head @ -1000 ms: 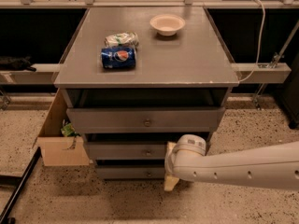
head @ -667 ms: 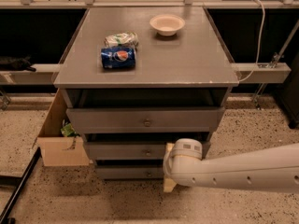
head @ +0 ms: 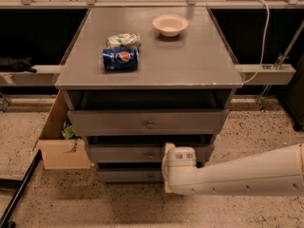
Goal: Open middle drawer
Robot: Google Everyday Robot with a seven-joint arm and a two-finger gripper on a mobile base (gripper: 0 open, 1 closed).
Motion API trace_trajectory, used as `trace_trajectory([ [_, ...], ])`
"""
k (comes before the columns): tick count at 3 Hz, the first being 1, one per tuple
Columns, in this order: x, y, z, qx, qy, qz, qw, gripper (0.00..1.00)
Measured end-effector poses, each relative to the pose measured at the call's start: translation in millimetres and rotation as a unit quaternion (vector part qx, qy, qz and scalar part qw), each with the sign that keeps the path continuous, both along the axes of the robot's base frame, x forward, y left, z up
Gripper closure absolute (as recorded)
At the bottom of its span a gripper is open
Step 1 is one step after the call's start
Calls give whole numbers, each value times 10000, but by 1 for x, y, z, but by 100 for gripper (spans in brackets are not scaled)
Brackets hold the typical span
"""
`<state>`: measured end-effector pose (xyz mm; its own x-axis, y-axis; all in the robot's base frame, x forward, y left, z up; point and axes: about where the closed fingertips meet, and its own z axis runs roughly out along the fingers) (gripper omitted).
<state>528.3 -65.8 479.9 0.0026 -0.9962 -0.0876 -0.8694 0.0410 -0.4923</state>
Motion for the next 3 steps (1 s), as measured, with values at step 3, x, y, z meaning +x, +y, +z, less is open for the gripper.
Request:
trace_trajectory([
  [3, 13, 6, -75, -53, 1259, -286, 9916, 0],
])
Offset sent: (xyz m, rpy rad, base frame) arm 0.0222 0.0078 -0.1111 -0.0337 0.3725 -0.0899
